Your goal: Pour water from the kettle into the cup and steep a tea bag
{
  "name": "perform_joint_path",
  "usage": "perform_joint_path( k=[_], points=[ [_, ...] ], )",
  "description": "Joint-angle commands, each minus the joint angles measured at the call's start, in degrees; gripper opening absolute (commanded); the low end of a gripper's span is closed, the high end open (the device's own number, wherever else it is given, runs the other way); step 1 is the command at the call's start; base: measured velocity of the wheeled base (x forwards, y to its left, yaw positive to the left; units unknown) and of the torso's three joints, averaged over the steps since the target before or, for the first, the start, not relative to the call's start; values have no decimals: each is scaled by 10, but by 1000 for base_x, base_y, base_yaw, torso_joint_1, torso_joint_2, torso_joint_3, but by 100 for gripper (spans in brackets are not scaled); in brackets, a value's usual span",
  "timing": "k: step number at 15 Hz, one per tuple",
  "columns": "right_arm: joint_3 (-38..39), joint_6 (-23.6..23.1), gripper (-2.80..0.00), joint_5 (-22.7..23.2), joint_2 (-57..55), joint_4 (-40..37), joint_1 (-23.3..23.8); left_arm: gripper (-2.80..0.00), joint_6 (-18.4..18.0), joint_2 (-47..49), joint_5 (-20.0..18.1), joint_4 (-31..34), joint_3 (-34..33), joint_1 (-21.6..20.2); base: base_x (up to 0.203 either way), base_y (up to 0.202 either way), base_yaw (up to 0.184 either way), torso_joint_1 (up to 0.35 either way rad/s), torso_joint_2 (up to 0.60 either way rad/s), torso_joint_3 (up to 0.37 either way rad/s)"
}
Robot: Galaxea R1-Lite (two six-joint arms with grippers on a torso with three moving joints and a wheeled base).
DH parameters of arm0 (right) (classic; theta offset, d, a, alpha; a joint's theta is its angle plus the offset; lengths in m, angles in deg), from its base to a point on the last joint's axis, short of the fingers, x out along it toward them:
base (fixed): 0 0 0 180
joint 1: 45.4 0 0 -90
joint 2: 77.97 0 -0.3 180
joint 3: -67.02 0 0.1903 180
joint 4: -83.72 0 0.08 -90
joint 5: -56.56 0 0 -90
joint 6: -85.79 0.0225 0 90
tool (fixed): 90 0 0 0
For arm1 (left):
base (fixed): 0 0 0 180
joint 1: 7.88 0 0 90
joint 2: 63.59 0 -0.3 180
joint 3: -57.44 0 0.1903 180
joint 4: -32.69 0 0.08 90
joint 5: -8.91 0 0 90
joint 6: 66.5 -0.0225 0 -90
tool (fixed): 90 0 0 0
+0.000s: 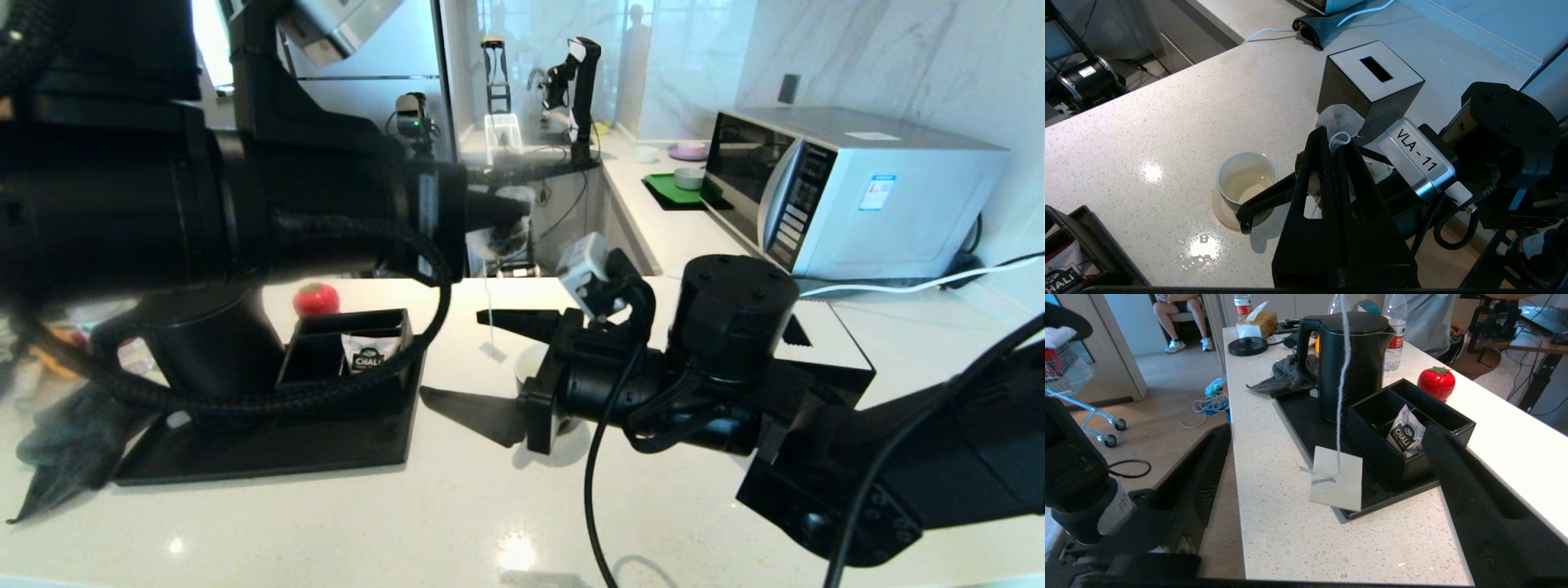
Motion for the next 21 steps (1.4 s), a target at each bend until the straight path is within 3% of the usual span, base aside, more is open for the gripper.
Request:
perform_joint_path(
  k=[1, 16, 21],
  points=[
    [0, 1, -280, 2, 1, 4, 0, -280, 0, 0, 0, 1, 0, 0, 0, 0, 0, 0, 0, 0],
    [4, 1, -280, 2, 1, 4, 0, -280, 0, -10, 3, 1, -20, 0, 0, 0, 0, 0, 0, 0],
    [8, -1, -280, 0, 1, 2, 9, -280, 0, -26, 2, 1, -57, 0, 0, 0, 0, 0, 0, 0]
  ],
)
